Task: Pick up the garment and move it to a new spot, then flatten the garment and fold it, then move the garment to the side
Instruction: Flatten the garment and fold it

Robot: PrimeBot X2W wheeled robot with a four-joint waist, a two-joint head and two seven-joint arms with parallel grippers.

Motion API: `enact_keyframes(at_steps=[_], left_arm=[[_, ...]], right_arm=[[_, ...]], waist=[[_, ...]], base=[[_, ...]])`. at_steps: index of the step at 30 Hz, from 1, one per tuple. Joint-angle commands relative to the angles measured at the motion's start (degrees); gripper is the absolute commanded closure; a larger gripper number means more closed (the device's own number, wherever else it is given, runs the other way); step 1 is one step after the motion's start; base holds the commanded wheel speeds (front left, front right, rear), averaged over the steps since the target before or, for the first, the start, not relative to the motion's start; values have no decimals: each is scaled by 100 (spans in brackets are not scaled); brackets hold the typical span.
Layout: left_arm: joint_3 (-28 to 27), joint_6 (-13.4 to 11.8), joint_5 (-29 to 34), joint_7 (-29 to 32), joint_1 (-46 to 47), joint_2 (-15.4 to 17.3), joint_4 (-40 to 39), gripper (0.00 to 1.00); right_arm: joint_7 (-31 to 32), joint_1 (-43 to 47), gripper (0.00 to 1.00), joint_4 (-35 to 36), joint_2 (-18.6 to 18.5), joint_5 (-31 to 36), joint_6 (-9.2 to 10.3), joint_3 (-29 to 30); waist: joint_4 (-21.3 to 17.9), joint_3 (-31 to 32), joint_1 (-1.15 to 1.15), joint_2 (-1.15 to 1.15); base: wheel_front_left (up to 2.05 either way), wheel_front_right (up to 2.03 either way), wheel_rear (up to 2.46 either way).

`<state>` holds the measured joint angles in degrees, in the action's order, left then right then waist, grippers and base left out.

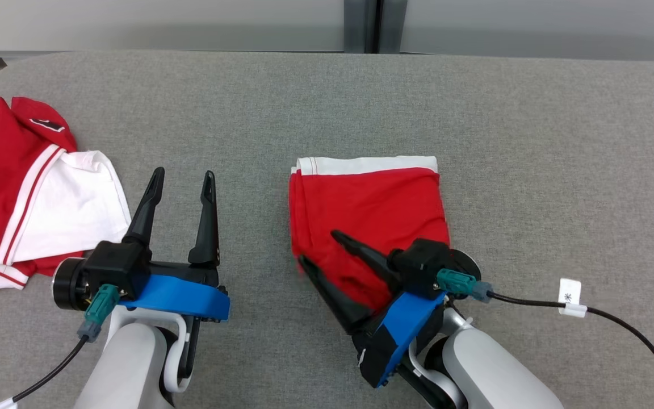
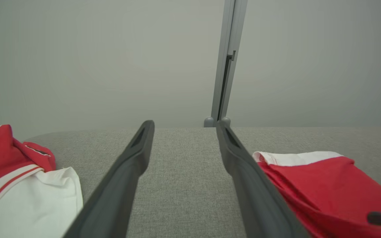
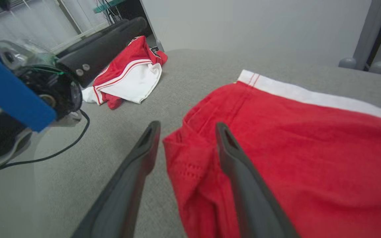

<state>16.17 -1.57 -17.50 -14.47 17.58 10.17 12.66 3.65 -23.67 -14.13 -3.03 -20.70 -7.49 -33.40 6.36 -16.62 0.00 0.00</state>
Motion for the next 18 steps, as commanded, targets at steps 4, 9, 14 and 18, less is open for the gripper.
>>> enact_keyframes(at_steps=[4,9,14,18], left_arm=[[-4,-49,-3,-4,-40,55,66,0],[15,-96,13,9,-125,97,89,0],[26,-145,29,44,-269,169,69,0],[26,-191,38,87,-394,234,11,0]], right_arm=[[-845,-88,0,270,-40,57,0,113],[-1325,243,0,507,-231,213,0,967],[-1309,800,0,761,-371,474,0,2189],[-1180,1305,0,994,-392,671,0,2958]], waist=[[-109,82,0,0],[-226,244,0,0],[-368,423,0,0],[-470,533,0,0]], base=[[0,0,0],[0,0,0],[0,0,0],[0,0,0]])
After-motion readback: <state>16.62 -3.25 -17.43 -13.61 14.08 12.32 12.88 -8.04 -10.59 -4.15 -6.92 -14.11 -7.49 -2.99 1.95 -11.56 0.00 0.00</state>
